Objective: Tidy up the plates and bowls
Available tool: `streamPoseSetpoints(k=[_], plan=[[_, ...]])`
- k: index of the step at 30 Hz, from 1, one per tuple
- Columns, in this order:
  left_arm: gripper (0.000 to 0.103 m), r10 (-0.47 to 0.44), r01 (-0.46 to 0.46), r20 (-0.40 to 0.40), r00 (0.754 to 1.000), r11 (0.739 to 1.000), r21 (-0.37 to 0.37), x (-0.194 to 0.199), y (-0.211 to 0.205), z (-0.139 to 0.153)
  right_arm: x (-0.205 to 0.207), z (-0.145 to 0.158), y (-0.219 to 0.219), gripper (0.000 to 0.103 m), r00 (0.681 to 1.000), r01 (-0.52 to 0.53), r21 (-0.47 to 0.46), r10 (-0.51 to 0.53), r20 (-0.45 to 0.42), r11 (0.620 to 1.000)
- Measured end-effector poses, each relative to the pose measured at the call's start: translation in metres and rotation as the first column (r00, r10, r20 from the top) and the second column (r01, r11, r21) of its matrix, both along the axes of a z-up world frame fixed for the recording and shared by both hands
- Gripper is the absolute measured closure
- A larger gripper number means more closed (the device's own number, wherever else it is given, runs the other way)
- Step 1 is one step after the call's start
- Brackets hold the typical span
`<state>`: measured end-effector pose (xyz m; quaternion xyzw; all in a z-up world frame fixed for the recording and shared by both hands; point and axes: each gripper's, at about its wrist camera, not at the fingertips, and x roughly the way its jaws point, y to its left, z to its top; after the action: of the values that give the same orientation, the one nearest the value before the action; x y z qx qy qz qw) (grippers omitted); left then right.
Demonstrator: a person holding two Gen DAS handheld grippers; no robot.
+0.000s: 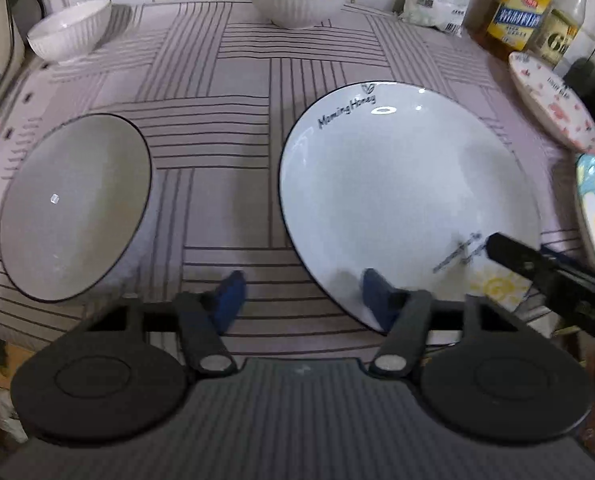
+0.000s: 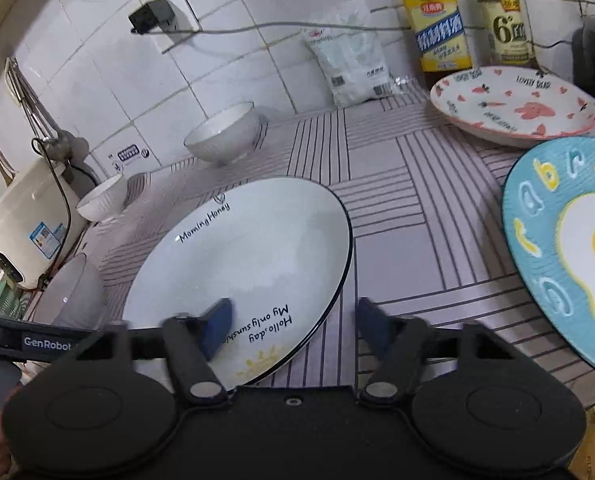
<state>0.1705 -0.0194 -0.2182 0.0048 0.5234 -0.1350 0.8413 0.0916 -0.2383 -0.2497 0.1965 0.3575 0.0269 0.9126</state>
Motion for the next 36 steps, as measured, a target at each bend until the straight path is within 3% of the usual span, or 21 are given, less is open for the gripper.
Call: streamPoseSetpoints(k=[2, 4, 9, 10, 18, 24, 36], plan=[[0.059, 0.002, -0.003, -0.013, 1.0, 1.0, -0.027, 0.002, 0.001, 0.0, 0.003, -0.003, -0.003, 0.073, 0.999, 0.028, 0.015, -0.028, -0.018, 1.0], [0.066, 0.004, -0.006, -0.02, 1.0, 0.998, -0.057, 0.003, 0.002, -0.002, 0.004, -0.005, -0.005, 0.081, 0.999, 0.045, 0.01, -0.044, -0.02, 0.999], [0.067, 0.01, -0.011, -0.012, 1.0, 0.997, -0.08, 0.006, -0.004, -0.009, 0.004, -0.011, -0.013, 0.082, 1.0, 0.029, 0.049, -0.029, -0.008, 0.998], [0.074, -0.008, 0.008, 0.001, 1.0, 0.997, -0.074, 0.005, -0.008, -0.009, 0.005, -0.011, -0.014, 0.082, 1.0, 0.027, 0.055, -0.027, -0.012, 0.998], [0.073, -0.065, 0.065, 0.013, 0.998, 0.998, -0.01, 0.006, -0.019, 0.0, 0.009, -0.004, -0.009, 0.081, 1.0, -0.019, -0.016, 0.019, -0.014, 1.0], [0.072, -0.112, 0.111, 0.045, 0.993, 0.994, 0.015, 0.014, -0.028, 0.011, 0.016, 0.0, -0.018, 0.081, 1.0, -0.008, 0.019, 0.008, -0.008, 1.0], [0.072, -0.075, 0.076, 0.028, 0.997, 0.995, -0.057, 0.075, -0.026, 0.019, 0.074, 0.021, -0.026, 0.081, 0.998, -0.052, -0.056, 0.054, 0.043, 0.997]])
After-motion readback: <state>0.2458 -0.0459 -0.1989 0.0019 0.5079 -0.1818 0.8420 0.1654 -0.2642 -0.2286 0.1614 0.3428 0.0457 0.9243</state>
